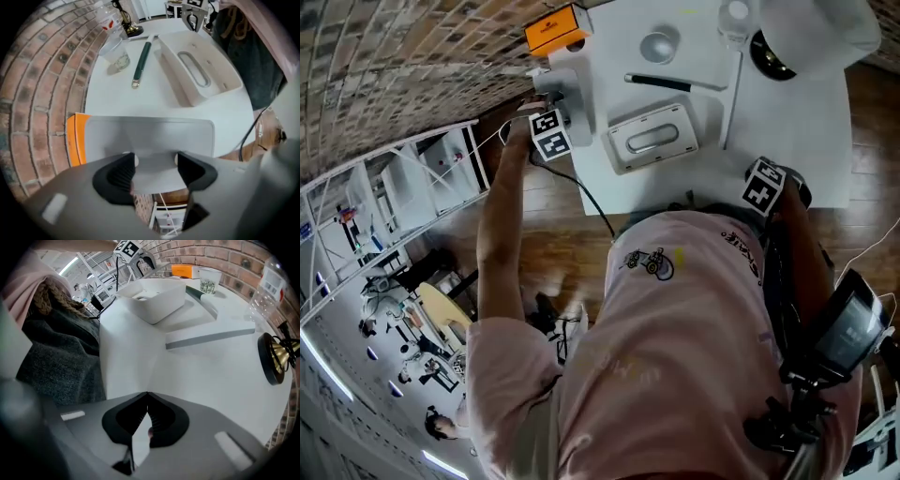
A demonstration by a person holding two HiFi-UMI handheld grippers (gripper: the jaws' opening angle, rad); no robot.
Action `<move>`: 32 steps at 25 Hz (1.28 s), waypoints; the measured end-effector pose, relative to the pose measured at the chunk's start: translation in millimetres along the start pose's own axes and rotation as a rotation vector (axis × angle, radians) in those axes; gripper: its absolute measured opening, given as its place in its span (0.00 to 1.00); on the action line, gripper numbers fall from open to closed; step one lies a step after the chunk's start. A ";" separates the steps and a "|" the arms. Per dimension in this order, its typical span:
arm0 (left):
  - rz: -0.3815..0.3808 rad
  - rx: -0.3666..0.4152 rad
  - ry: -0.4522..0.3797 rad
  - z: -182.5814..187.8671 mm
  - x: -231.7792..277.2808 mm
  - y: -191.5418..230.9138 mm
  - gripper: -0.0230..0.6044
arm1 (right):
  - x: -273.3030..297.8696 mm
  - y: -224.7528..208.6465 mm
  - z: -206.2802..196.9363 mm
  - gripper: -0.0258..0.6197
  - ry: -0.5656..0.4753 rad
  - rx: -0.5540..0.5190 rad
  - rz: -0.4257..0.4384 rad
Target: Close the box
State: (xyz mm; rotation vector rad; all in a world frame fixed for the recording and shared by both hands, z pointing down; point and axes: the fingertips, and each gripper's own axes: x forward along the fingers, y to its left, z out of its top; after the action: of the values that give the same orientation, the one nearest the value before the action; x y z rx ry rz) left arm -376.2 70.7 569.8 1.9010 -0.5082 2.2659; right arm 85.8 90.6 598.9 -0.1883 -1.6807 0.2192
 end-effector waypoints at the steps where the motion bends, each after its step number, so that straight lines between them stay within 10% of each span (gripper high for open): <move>1: -0.018 -0.014 -0.012 3.9 8.6 4.2 0.50 | -0.6 0.2 0.0 0.05 0.007 0.005 -0.001; 19: -0.269 0.029 -0.067 16.6 50.8 -2.0 0.59 | 4.6 1.7 1.0 0.05 0.214 0.022 0.074; 32: -0.208 0.003 -0.132 10.0 43.3 1.0 0.47 | 7.5 -0.2 0.1 0.05 0.281 0.015 0.040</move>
State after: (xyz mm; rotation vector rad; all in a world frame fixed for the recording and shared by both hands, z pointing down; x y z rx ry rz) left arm -375.5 61.7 613.3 2.0109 -0.3057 2.0236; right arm 84.7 92.2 606.1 -0.2301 -1.3966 0.2244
